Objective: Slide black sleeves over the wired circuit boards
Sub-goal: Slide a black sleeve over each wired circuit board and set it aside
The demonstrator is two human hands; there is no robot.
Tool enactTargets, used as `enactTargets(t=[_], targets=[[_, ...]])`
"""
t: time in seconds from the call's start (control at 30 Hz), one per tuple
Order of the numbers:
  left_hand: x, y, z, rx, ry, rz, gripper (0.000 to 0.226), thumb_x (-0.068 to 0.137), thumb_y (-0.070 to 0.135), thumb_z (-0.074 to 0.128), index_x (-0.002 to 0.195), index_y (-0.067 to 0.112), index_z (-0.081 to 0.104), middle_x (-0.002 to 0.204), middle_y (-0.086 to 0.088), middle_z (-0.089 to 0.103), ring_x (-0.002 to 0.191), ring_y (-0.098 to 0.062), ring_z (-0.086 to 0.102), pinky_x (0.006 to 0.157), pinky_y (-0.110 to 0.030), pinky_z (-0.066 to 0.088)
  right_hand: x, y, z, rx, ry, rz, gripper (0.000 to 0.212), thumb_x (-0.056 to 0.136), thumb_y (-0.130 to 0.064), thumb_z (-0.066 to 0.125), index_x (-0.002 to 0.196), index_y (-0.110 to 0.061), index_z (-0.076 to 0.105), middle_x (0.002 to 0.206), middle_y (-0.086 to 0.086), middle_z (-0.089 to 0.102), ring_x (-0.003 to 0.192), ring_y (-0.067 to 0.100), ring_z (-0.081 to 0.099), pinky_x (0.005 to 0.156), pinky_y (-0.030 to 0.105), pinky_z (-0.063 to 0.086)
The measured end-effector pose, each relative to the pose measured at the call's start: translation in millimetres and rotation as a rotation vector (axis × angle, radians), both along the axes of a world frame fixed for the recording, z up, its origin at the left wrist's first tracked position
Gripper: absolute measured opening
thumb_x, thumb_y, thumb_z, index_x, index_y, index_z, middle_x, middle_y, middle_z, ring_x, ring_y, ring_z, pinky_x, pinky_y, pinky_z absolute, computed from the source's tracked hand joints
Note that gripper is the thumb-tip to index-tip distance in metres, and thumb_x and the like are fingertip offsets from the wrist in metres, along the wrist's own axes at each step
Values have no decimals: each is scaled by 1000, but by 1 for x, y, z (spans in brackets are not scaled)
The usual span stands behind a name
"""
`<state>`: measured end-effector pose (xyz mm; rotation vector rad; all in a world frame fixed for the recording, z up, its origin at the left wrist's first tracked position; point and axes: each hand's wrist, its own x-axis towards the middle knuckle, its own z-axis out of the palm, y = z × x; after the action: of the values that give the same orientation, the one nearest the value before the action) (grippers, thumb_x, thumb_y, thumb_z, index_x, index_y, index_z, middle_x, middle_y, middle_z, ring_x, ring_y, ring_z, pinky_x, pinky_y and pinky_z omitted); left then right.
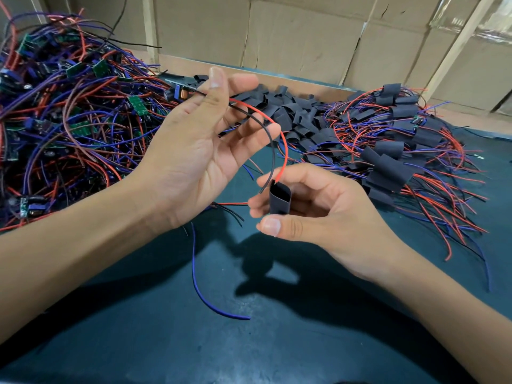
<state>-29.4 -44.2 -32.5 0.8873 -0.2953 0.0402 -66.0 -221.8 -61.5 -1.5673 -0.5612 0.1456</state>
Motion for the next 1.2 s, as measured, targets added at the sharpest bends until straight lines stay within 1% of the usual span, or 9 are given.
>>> enactTargets(t=[0.17,0.3,0.37,0.47,0.6,0.73,0.87,1.03,1.2], targets=[[-2,-1,-1,-26,-40,-37,28,107,21,44,107,5,67,77,-7,55,77,-17,66,84,-32,59,0,0,-2,-5,-8,-4,40,73,0,80,107,-17,70,99,12,76,93,23,73,88,28,56],[-3,1,-6,180,-172,-59,27,97,4,53,122,3,63,82,-4,59,86,-15,59,87,-28,55,0,-1,-4,-26,-14,-16,37,73,-4,82,106,-18,71,98,11,77,92,24,73,92,33,58],[-3,2,-8,297,-203,-51,33,92,9,58,124,6,64,84,-2,56,84,-13,50,76,-24,51,0,-3,-6,-49,-32,-27,36,75,-10,82,108,-15,70,97,16,76,89,24,72,92,40,59],[-6,2,-9,390,-219,-70,29,95,16,55,119,6,68,75,6,54,73,-14,34,61,-24,40,0,-1,-6,-29,-26,-39,26,83,-11,75,108,-6,69,89,25,70,74,27,66,73,43,63],[-8,0,-7,378,-167,-113,23,96,20,54,102,5,71,75,-9,36,62,-13,37,51,-24,37,3,-1,-6,-62,-29,-90,20,95,-21,57,98,-7,70,66,3,56,54,20,47,53,33,49],[-8,-2,-4,331,-58,-129,21,100,14,50,88,7,65,72,-6,50,53,-14,44,46,-26,37,2,-3,-7,-136,-63,-97,30,98,-38,56,94,-12,70,56,-18,44,46,12,36,52,37,39],[-7,0,0,268,37,-185,23,96,11,37,80,12,54,70,-3,49,52,-14,44,47,-26,37,5,0,2,-3,172,-41,51,89,-66,54,92,-20,76,61,0,27,48,16,24,47,31,38],[-7,4,1,262,57,-214,22,94,11,36,82,13,54,76,-5,48,53,-13,43,47,-25,36,6,-8,6,-70,188,88,42,90,-52,55,93,-16,77,65,6,21,52,19,21,46,31,40],[-7,2,-5,349,-47,-222,13,89,16,60,94,7,69,80,-8,50,57,-12,48,48,-24,37,5,-7,3,-19,169,117,33,100,-34,50,77,-18,67,61,3,23,51,20,19,45,29,41]])
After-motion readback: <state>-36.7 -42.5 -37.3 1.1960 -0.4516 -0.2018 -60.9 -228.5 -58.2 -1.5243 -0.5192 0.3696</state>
